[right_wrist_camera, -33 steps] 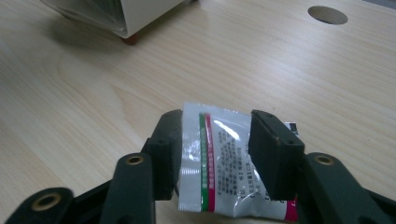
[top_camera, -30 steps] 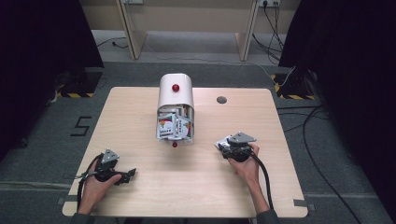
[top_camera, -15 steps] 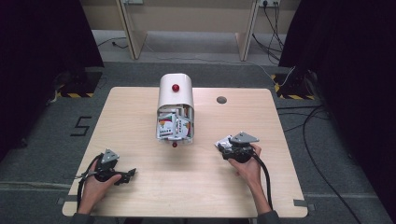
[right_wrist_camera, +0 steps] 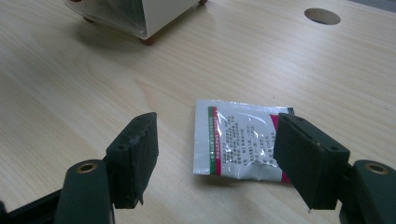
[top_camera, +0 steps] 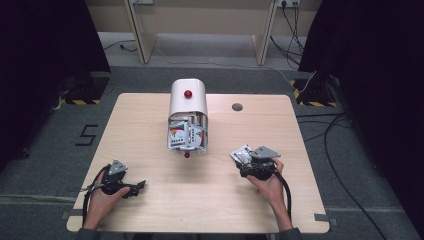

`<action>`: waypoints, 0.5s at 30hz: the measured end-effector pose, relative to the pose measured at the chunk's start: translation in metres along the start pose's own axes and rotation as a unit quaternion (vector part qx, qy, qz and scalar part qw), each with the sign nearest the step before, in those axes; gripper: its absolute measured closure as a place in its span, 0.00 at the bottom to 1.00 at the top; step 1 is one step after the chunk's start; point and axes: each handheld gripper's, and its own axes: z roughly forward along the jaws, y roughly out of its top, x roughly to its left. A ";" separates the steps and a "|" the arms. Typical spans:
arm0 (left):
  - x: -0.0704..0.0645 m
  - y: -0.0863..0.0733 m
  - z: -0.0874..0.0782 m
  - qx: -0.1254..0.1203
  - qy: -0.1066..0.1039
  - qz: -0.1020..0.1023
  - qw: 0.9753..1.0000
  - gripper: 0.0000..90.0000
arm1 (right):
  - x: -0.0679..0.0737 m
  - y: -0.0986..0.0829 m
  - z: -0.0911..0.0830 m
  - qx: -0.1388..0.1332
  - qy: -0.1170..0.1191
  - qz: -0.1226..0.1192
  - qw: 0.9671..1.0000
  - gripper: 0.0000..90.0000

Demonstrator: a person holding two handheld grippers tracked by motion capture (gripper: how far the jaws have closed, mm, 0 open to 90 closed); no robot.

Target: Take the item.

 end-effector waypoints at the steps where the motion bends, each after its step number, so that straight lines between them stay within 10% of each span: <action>1: 0.000 0.000 0.000 0.000 0.000 0.000 1.000 0.00 | 0.000 0.000 0.000 0.000 0.000 0.000 1.000 0.35; 15: 0.000 0.000 0.000 0.000 0.000 0.000 1.000 0.00 | 0.000 -0.007 -0.010 0.001 0.009 0.006 1.000 0.36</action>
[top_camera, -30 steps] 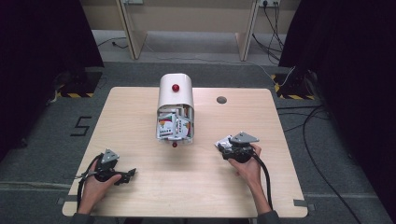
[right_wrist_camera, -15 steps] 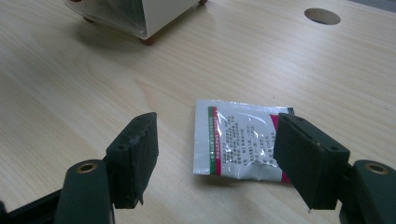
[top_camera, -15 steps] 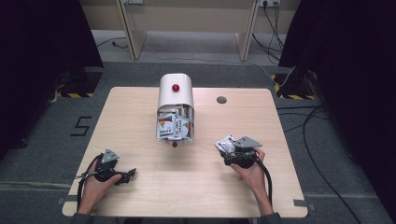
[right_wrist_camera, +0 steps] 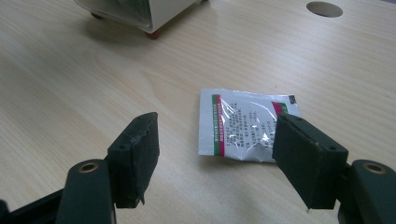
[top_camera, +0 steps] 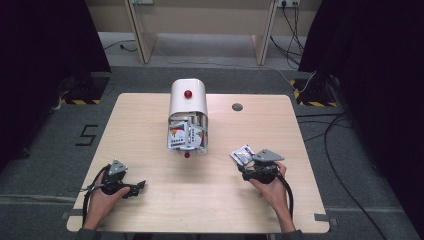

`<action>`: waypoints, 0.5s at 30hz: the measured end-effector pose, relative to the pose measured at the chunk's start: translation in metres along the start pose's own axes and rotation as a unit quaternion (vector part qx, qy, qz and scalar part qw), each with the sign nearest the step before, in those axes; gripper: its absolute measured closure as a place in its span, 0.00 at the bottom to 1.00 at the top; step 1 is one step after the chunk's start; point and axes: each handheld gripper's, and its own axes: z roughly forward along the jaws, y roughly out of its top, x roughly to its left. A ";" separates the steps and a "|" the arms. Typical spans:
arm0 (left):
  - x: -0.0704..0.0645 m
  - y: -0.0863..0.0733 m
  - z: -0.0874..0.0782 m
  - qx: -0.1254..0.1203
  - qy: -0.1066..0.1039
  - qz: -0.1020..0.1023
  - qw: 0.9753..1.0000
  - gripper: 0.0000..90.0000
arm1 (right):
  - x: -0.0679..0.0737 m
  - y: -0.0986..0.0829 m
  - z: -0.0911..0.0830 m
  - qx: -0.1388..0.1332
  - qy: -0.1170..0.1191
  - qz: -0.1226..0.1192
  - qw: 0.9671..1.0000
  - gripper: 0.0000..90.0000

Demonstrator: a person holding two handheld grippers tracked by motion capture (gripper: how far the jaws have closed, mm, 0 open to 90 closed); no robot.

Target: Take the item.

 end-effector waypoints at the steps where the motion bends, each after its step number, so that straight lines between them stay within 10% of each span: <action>1: 0.000 0.000 0.000 0.000 0.000 0.000 1.000 0.00 | 0.000 -0.001 -0.001 -0.001 0.001 0.001 1.000 0.36; 15: 0.000 0.000 0.000 0.000 0.000 0.000 1.000 0.00 | -0.003 -0.013 -0.011 -0.004 -0.011 0.020 1.000 0.24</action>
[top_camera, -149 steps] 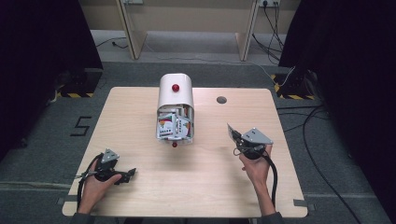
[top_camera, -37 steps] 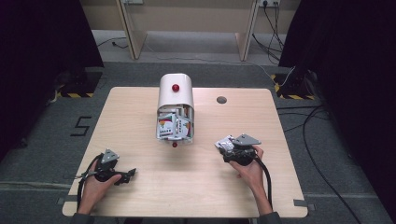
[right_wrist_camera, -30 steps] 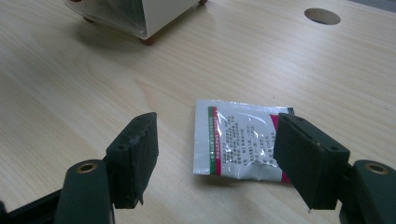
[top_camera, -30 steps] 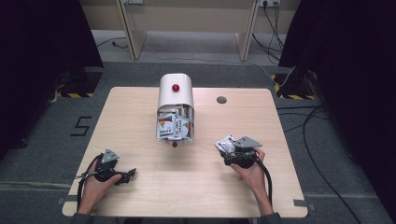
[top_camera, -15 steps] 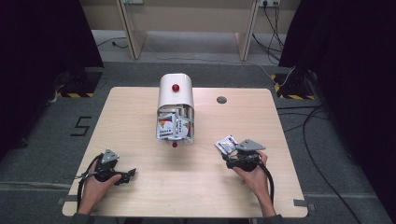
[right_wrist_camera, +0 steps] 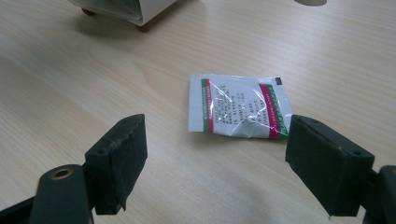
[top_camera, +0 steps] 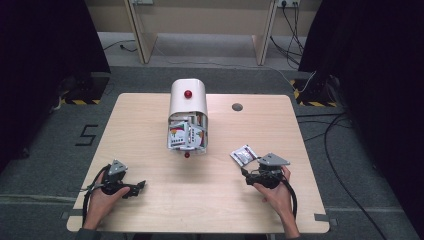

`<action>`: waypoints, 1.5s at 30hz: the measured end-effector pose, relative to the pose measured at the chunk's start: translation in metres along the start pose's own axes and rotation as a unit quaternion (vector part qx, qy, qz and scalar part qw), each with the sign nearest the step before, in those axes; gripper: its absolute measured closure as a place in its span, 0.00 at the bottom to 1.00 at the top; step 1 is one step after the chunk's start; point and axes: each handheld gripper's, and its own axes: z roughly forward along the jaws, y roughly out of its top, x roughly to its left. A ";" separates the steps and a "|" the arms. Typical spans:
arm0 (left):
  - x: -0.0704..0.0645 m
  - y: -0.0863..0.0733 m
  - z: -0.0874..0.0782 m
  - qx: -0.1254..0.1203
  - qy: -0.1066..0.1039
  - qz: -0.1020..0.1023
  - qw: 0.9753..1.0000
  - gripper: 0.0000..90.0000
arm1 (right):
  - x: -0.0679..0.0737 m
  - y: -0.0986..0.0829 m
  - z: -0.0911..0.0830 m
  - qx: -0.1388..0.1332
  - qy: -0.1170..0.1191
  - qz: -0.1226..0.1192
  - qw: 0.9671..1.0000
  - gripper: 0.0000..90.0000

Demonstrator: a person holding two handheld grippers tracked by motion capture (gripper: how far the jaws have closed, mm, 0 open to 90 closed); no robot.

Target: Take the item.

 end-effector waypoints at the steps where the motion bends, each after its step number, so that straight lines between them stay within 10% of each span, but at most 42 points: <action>1: 0.000 0.000 0.000 0.000 0.000 0.000 1.000 0.00 | 0.000 -0.001 0.000 0.001 0.000 0.000 1.000 0.23; 45: 0.000 0.000 0.000 0.000 -0.001 0.001 1.000 0.00 | -0.003 -0.043 -0.034 0.022 -0.006 0.013 1.000 0.22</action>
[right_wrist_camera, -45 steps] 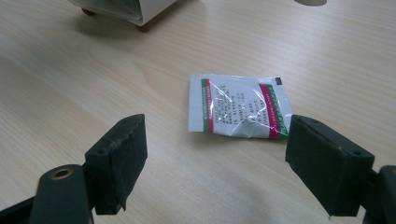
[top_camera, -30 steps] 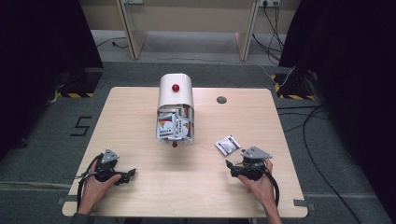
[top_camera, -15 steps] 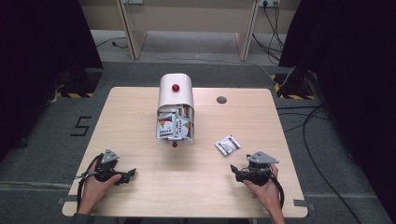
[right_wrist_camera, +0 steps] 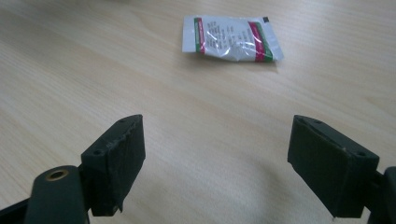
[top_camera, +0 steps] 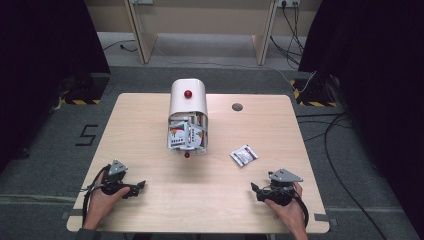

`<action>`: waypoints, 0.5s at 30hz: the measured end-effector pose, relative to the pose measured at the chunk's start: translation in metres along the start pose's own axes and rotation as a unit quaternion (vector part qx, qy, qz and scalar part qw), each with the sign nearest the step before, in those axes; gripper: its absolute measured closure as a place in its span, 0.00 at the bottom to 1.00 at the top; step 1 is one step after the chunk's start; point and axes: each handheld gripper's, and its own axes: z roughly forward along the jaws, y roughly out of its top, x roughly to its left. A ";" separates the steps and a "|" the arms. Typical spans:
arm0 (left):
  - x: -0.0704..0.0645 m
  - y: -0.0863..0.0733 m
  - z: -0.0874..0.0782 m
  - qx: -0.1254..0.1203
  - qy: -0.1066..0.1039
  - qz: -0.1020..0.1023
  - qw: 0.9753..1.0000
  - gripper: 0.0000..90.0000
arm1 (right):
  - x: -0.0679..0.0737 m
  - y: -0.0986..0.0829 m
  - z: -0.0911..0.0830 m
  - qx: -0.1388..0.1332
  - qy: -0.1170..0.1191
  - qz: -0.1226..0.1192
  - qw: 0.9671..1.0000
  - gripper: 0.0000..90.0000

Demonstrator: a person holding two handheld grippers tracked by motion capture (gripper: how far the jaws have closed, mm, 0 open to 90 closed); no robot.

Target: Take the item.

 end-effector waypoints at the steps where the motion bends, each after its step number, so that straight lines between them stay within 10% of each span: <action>1: 0.000 0.000 0.000 0.000 0.000 0.000 1.000 0.00 | 0.000 -0.002 0.000 0.002 -0.002 0.001 1.000 0.22; 15: 0.000 0.000 0.000 -0.001 0.000 0.000 1.000 0.00 | -0.001 -0.013 -0.010 0.013 -0.007 0.006 1.000 0.19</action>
